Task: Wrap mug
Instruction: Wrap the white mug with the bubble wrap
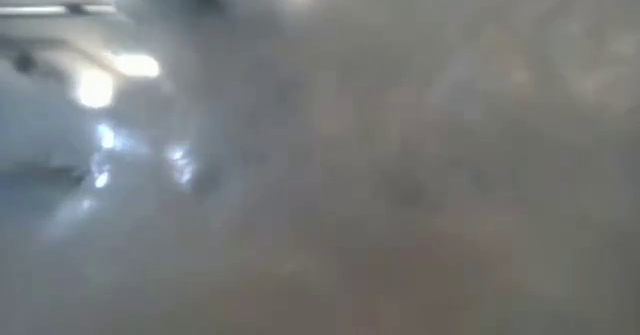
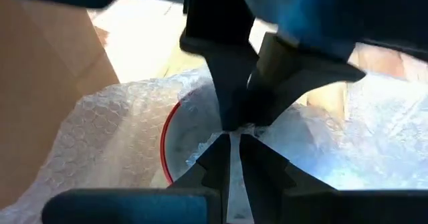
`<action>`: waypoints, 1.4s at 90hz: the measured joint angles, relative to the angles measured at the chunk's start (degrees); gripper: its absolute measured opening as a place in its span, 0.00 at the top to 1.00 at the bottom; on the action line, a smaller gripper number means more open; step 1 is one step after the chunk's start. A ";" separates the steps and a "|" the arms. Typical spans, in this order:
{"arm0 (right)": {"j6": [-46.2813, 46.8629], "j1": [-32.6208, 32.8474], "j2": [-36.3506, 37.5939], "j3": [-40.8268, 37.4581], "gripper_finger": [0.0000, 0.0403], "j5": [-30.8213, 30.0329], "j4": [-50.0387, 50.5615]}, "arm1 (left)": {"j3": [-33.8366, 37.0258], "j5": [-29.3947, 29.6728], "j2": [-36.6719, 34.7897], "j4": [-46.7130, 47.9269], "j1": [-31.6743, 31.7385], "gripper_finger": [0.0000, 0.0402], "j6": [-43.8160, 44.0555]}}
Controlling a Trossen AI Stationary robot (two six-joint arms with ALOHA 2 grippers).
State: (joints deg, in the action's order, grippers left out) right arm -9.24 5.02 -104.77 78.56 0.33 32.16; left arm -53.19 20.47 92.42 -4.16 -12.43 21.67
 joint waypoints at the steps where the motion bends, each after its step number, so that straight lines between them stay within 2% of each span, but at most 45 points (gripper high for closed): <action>1: 0.12 -0.01 0.07 0.00 1.00 -0.03 0.01 | 0.00 0.00 0.00 -0.01 0.00 0.95 0.00; 61: 0.22 -0.04 0.43 0.60 1.00 -0.24 -1.13 | 0.06 -0.04 -0.44 -0.38 -0.02 0.95 0.24; 100: 0.22 -0.07 -3.90 0.23 1.00 -0.27 -4.83 | 0.17 -0.48 -0.66 -0.16 -0.14 0.95 0.33; 126: 0.27 0.35 -0.91 4.34 1.00 -0.27 4.66 | -0.22 -0.44 -0.84 -1.40 -0.11 0.95 -0.09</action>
State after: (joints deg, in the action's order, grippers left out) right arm -8.97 5.37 -105.67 82.91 0.05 36.82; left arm -53.41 20.03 91.58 -5.56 -12.53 21.58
